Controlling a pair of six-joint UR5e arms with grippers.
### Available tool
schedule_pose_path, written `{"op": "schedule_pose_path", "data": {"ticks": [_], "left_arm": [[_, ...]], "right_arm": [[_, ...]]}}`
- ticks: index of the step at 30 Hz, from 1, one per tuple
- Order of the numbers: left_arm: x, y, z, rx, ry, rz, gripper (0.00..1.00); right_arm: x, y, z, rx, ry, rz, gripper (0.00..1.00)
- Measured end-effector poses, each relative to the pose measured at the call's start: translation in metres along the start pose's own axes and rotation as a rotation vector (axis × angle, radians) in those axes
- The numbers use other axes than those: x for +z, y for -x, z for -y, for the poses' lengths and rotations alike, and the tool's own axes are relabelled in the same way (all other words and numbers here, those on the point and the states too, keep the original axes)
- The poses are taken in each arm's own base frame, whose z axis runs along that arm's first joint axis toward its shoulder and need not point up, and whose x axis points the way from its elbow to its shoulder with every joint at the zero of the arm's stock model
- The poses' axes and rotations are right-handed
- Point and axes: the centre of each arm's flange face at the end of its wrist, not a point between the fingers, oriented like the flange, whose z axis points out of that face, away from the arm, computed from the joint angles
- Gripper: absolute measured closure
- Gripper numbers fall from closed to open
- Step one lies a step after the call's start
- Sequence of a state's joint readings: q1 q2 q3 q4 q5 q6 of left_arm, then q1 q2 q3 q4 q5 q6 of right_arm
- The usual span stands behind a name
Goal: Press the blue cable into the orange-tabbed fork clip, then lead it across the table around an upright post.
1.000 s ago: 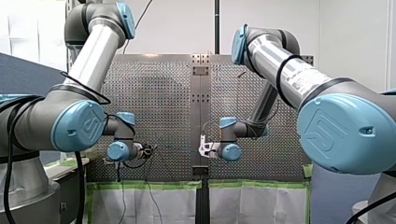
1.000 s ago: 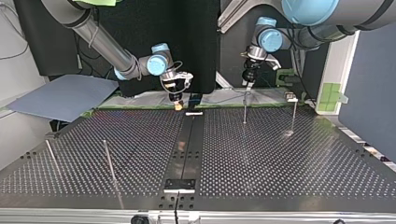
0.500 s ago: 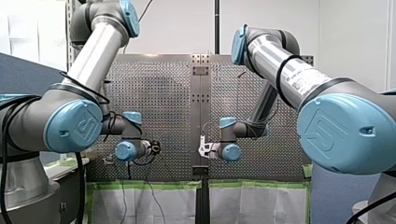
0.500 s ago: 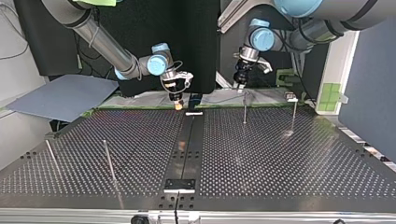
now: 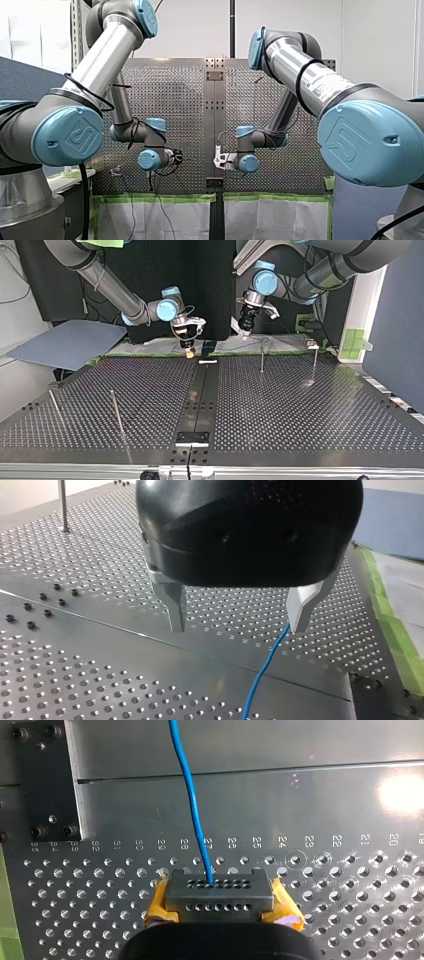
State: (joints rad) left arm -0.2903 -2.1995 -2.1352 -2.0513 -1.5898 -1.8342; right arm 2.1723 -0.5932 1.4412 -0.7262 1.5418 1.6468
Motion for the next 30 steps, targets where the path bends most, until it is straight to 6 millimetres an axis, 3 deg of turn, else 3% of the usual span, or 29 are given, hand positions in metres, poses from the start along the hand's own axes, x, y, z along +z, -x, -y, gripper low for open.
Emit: {"op": "schedule_pose_path", "data": {"ticks": [12, 23, 30], "left_arm": [[0.010, 0.000, -0.009, 0.046, 0.102, 0.030, 0.00], [0.032, -0.024, -0.024, 0.100, 0.206, 0.018, 0.00], [0.055, -0.018, -0.026, 0.098, 0.234, 0.038, 0.00]], "right_arm": [[0.000, 0.001, -0.001, 0.000, 0.001, 0.001, 1.00], [0.000, 0.002, -0.001, 0.000, 0.000, 0.002, 1.00], [0.000, 0.003, 0.000, -0.001, -0.001, 0.005, 1.00]]}}
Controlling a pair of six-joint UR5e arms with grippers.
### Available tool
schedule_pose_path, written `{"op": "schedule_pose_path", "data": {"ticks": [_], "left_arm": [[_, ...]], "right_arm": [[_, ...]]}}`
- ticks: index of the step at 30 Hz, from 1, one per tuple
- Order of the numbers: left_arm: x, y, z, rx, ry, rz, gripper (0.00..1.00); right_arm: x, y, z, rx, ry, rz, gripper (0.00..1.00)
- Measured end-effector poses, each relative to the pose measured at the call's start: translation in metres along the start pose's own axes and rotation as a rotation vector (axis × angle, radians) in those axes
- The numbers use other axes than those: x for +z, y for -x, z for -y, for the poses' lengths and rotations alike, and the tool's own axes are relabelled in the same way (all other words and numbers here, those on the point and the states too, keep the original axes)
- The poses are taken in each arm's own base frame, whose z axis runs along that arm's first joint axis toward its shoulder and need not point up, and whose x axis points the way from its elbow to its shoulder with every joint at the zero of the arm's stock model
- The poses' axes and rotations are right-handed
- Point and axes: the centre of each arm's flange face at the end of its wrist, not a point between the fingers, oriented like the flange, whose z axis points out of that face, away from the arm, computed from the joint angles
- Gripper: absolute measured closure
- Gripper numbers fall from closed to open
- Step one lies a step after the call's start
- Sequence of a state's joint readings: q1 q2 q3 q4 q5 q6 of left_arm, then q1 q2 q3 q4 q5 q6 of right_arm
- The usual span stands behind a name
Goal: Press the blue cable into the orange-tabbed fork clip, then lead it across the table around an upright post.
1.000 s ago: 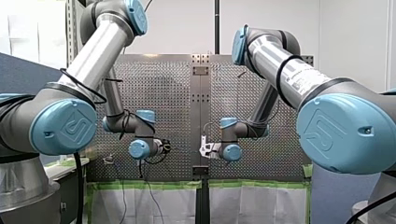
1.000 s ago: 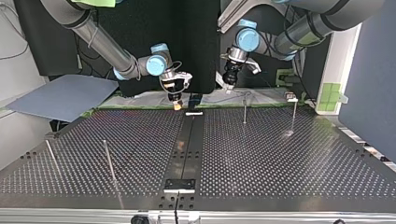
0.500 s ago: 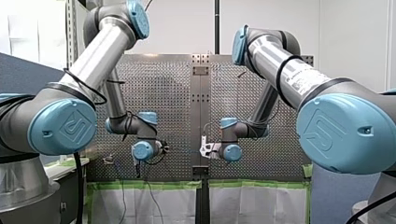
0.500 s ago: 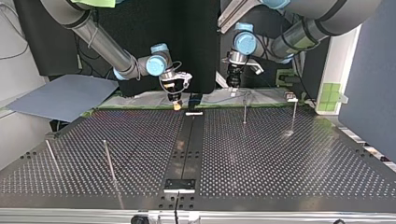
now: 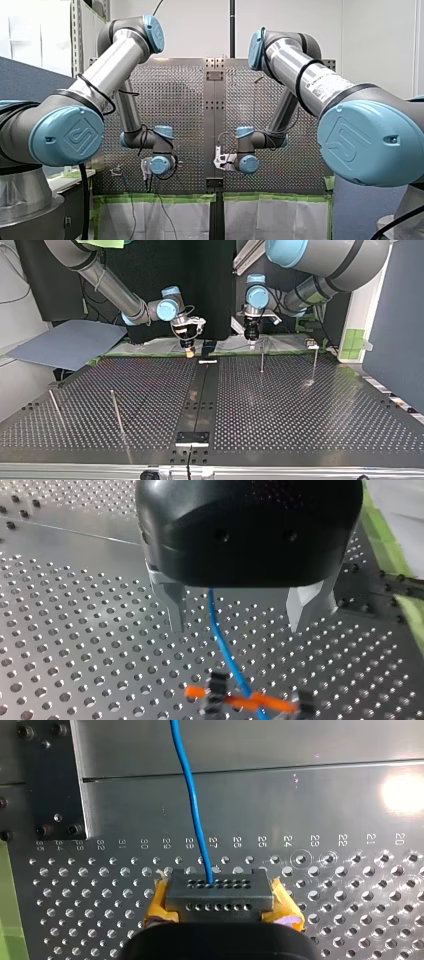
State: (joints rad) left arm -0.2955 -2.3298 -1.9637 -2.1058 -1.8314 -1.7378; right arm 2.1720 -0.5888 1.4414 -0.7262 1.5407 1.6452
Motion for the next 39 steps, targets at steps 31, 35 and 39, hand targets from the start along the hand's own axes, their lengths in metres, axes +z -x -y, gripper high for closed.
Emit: {"op": "schedule_pose_path", "data": {"ticks": [31, 35, 39], "left_arm": [[0.019, 0.012, 0.000, 0.039, 0.046, 0.016, 0.77], [0.019, 0.012, 0.000, 0.045, 0.053, 0.016, 1.00], [0.018, 0.011, 0.000, 0.051, 0.057, 0.010, 1.00]], "right_arm": [[0.001, 0.002, 0.002, -0.001, -0.004, 0.001, 1.00], [0.001, 0.003, 0.002, -0.001, -0.004, 0.002, 1.00], [0.001, 0.003, 0.002, -0.001, -0.004, 0.002, 1.00]]}}
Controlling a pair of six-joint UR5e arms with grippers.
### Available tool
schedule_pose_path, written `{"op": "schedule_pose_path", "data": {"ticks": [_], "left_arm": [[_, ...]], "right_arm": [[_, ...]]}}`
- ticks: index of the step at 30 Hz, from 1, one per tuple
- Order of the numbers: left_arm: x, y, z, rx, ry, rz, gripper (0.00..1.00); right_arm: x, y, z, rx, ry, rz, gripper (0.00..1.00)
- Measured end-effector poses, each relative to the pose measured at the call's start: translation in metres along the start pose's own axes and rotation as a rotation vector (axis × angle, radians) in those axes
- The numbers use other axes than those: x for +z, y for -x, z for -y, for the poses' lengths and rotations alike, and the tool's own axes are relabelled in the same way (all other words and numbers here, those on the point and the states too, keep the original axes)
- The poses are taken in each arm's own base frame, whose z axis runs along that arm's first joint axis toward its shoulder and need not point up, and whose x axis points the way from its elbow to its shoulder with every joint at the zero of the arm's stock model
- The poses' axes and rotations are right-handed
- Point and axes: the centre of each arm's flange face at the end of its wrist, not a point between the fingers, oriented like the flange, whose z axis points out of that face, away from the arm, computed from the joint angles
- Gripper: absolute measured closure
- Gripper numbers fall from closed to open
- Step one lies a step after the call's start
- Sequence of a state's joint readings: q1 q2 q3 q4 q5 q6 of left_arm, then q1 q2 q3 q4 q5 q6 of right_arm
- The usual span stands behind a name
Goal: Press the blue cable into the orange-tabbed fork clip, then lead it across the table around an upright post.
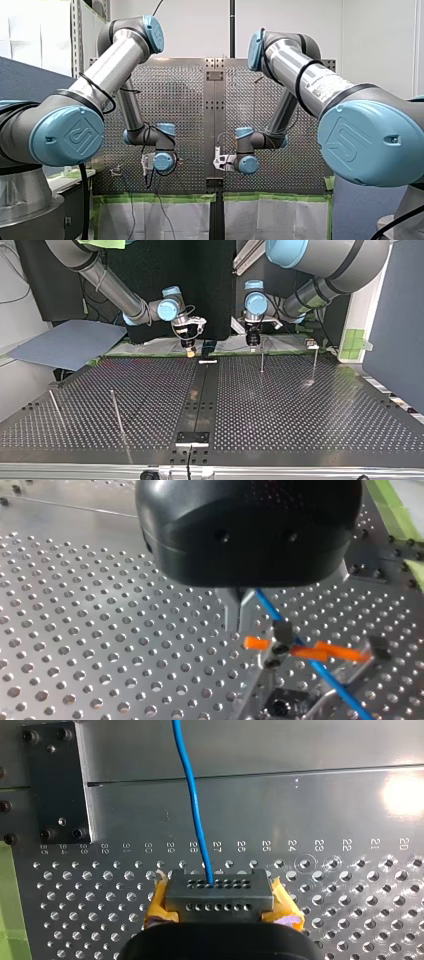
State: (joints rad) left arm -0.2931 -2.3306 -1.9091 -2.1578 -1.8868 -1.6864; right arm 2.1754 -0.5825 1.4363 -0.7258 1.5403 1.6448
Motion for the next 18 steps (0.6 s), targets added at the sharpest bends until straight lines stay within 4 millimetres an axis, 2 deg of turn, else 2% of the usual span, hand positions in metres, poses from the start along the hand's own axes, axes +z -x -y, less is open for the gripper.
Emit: {"op": "schedule_pose_path", "data": {"ticks": [12, 18], "left_arm": [[0.000, 0.000, 0.000, -0.003, 0.003, -0.012, 1.00], [0.008, 0.008, 0.006, -0.008, 0.001, -0.017, 1.00]], "right_arm": [[0.000, 0.000, 0.000, -0.002, 0.001, 0.001, 1.00], [0.006, -0.013, 0.001, -0.019, 0.004, -0.005, 1.00]]}}
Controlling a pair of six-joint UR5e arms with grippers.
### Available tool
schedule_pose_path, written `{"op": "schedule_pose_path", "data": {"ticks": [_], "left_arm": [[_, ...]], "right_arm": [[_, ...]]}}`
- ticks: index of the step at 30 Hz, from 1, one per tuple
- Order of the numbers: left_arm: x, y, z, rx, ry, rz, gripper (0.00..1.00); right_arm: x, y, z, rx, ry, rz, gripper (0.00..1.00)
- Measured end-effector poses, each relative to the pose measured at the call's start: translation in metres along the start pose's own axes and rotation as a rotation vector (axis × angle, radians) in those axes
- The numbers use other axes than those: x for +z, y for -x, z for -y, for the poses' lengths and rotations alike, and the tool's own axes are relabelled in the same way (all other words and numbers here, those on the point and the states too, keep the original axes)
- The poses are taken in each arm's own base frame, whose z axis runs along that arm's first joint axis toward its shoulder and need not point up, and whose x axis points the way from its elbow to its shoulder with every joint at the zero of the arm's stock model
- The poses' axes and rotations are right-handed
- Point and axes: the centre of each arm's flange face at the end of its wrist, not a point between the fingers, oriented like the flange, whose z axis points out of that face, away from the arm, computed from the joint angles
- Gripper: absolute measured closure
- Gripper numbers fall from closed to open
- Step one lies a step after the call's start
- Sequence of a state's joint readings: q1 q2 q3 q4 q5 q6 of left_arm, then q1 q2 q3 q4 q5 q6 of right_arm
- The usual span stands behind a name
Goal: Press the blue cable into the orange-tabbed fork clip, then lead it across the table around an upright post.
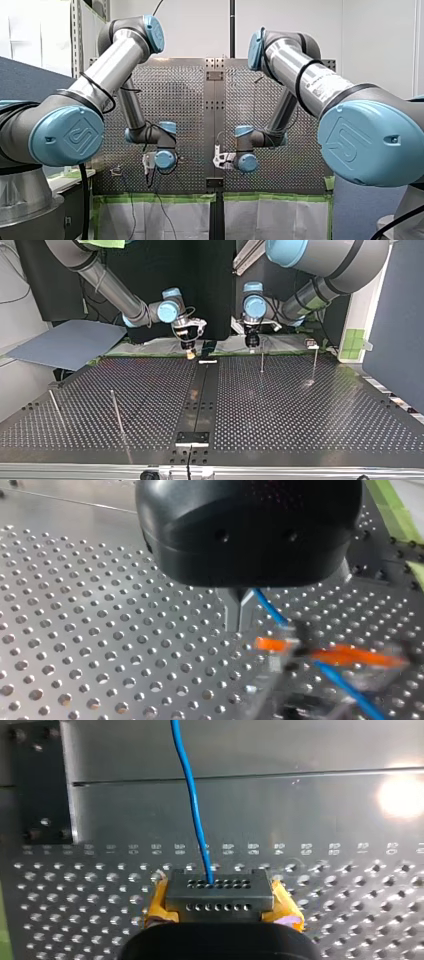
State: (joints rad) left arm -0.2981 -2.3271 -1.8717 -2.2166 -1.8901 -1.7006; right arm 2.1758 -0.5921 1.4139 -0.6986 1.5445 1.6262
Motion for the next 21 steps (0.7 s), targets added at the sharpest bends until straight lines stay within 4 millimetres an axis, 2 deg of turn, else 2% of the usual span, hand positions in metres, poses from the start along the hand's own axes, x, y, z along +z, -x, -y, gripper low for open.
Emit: {"op": "schedule_pose_path", "data": {"ticks": [7, 21], "left_arm": [[0.003, 0.031, 0.014, 0.001, -0.013, 0.000, 1.00], [-0.026, 0.098, 0.042, -0.015, -0.042, -0.002, 1.00]], "right_arm": [[-0.001, -0.040, 0.005, -0.029, 0.010, 0.000, 1.00], [-0.018, -0.122, 0.021, -0.030, -0.005, 0.001, 1.00]]}}
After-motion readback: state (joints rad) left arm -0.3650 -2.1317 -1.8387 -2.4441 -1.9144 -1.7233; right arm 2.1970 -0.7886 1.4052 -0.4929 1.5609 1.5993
